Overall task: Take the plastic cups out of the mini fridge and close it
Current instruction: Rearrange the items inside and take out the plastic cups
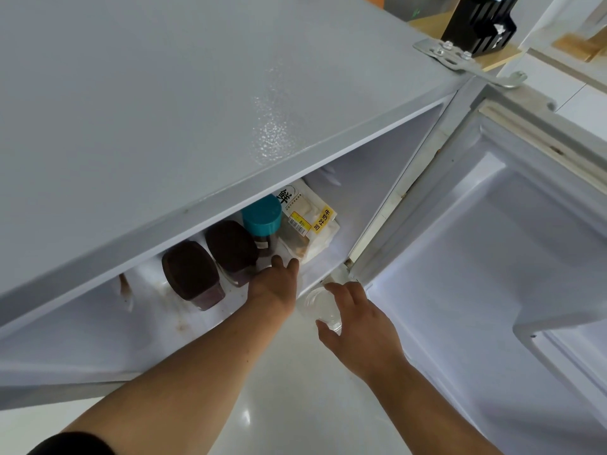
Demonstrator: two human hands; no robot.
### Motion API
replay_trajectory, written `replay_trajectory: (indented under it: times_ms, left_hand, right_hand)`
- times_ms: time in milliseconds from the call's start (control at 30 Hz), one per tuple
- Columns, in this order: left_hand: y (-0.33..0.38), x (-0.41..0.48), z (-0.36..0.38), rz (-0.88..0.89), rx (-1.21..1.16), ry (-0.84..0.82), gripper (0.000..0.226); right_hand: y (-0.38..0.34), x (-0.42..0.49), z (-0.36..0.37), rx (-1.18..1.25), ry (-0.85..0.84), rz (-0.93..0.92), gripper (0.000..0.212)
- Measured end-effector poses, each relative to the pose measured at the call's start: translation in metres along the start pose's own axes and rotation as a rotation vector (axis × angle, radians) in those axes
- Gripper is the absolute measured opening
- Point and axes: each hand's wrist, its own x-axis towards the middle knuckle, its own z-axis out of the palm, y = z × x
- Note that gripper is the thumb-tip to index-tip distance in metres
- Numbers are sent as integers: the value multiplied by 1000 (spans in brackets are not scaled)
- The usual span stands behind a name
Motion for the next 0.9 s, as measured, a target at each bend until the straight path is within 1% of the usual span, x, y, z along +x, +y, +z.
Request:
replay_trajectory:
  times_ms: [300, 433, 533, 633, 700, 833, 900]
  left_hand:
    - [-9, -9, 5, 32, 23, 23, 70]
    - [-5, -19, 3, 73, 39, 81, 78]
    - [-3, -33, 1, 112, 84, 159, 83]
    - [-3, -52, 1, 162, 77, 227, 86]
    - [-1, -64, 1, 191, 50, 218, 88]
    - [9, -85, -2, 177, -79, 143, 87]
    - [14, -97, -4, 216, -91, 142, 87]
  right_hand:
    - [3, -8, -3, 10, -14, 25, 63]
    - [2, -12, -8, 18, -9, 31, 64]
    - [2, -16, -13, 4, -13, 48, 63]
    - [4, -23, -20, -3, -25, 73, 61]
    - [6, -31, -27, 5, -27, 97, 61]
    - [8, -52, -43, 3, -18, 135, 61]
    - [10, -66, -53, 17, -5, 157, 60]
